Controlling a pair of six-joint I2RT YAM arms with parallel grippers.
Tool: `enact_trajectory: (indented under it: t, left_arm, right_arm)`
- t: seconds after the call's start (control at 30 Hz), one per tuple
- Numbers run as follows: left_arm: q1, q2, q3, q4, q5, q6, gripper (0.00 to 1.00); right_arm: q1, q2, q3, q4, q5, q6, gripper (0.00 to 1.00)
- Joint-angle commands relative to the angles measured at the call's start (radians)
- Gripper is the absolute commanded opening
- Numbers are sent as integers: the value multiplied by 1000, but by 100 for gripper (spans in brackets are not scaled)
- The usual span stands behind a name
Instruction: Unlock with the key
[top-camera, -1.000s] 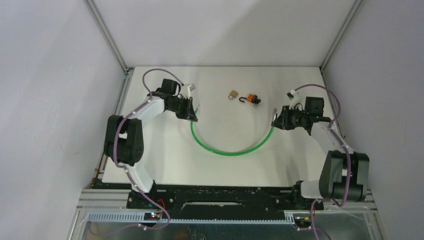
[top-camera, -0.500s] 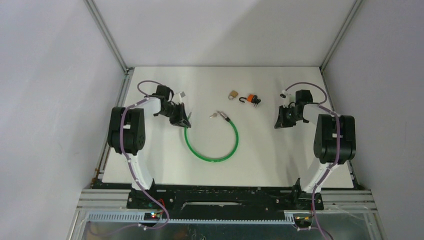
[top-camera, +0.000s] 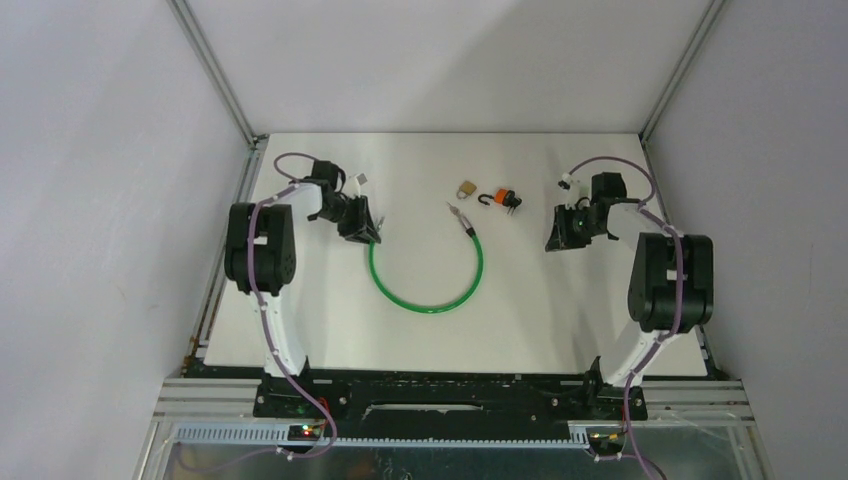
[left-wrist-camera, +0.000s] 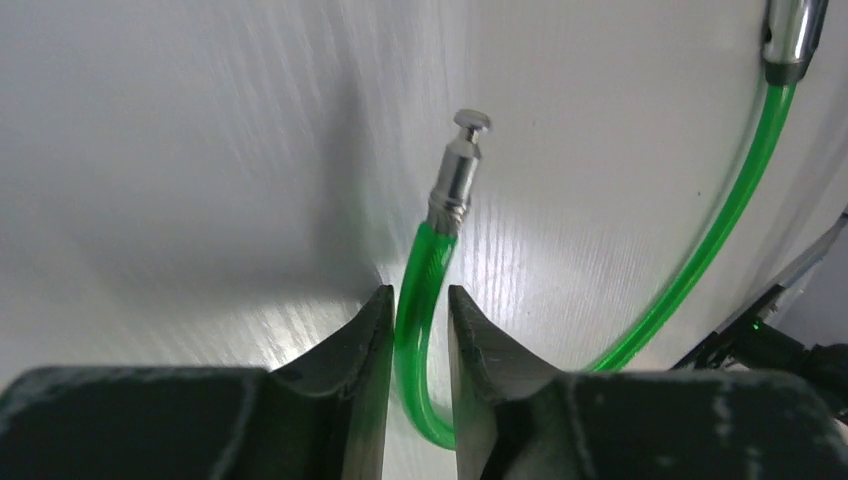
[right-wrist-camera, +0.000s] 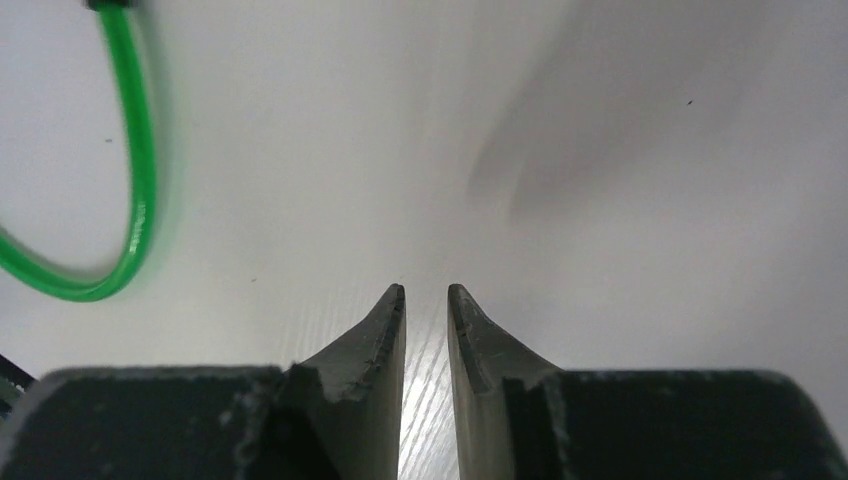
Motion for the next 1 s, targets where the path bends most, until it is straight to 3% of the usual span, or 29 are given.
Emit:
enact_trajectory:
  t: [0.0,0.33,0.53,0.7,0.83,0.97]
  left_arm:
    - [7,28,115,-37,-89,50,30]
    - [135,55,252,-165,-172,172,20]
    - [117,-31,169,-152,-91,240,39]
    - [23,-159,57,-100,-98,302,56]
    - [-95,-214,36,-37,-163,321,64]
    - [-185,-167,138,-13,-188,272,66]
  right_arm:
    - [-1,-176,8,-20,-33,-36,25]
    - [13,-411,-89,-67,9,-120,27]
    - [9,-478,-129,-56,-12,-147,31]
    - [3,-514,-130,-55,-23,-171,43]
    - [7,-533,-134,-47,-14,-183,57]
    - [10,-555,-134,-44,-13,-201,60]
